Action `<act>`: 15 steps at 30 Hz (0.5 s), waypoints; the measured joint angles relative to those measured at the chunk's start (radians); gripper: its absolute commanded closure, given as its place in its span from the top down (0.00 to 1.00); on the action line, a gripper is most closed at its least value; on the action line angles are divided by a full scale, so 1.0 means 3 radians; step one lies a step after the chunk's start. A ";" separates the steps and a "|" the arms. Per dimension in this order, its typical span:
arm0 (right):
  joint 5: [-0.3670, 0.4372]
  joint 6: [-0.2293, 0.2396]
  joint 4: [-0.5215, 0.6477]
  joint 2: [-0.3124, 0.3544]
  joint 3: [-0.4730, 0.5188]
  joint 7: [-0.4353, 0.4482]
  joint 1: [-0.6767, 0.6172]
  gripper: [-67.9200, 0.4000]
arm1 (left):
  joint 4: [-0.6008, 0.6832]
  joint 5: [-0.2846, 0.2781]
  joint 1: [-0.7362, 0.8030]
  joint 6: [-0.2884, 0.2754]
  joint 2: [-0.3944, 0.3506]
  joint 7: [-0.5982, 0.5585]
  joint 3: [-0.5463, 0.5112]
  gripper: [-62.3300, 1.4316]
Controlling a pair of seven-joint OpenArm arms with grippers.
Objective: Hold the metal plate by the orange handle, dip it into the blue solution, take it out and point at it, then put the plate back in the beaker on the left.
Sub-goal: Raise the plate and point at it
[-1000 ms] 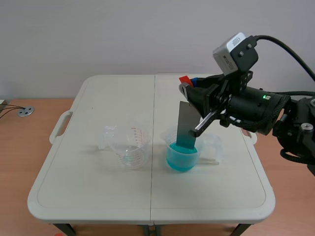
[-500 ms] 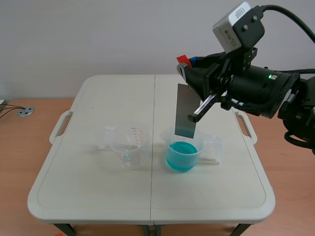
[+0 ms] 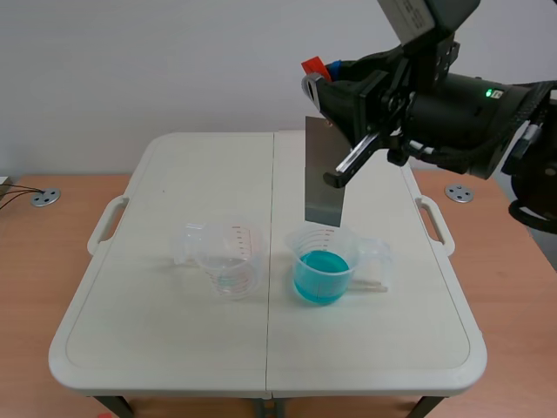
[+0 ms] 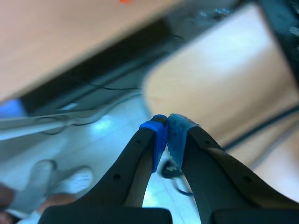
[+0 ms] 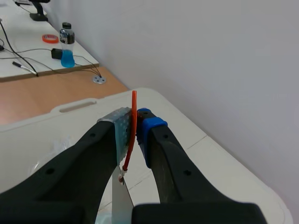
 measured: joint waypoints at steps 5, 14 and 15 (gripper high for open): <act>0.0128 0.0000 0.0142 0.0000 0.0000 -0.0150 0.0000 0.02 | 0.0000 -0.0261 0.0001 -0.0139 -0.0263 -0.0085 -0.0301 0.05; 0.0375 0.0000 0.0223 0.0000 0.0000 -0.0406 0.0000 0.02 | 0.0000 -0.0674 0.0010 -0.0538 -0.0674 -0.0088 -0.0769 0.05; 0.0383 0.0000 0.0226 0.0000 0.0000 -0.0426 0.0000 0.02 | 0.0000 -0.0703 0.0010 -0.0565 -0.0708 -0.0086 -0.0813 0.05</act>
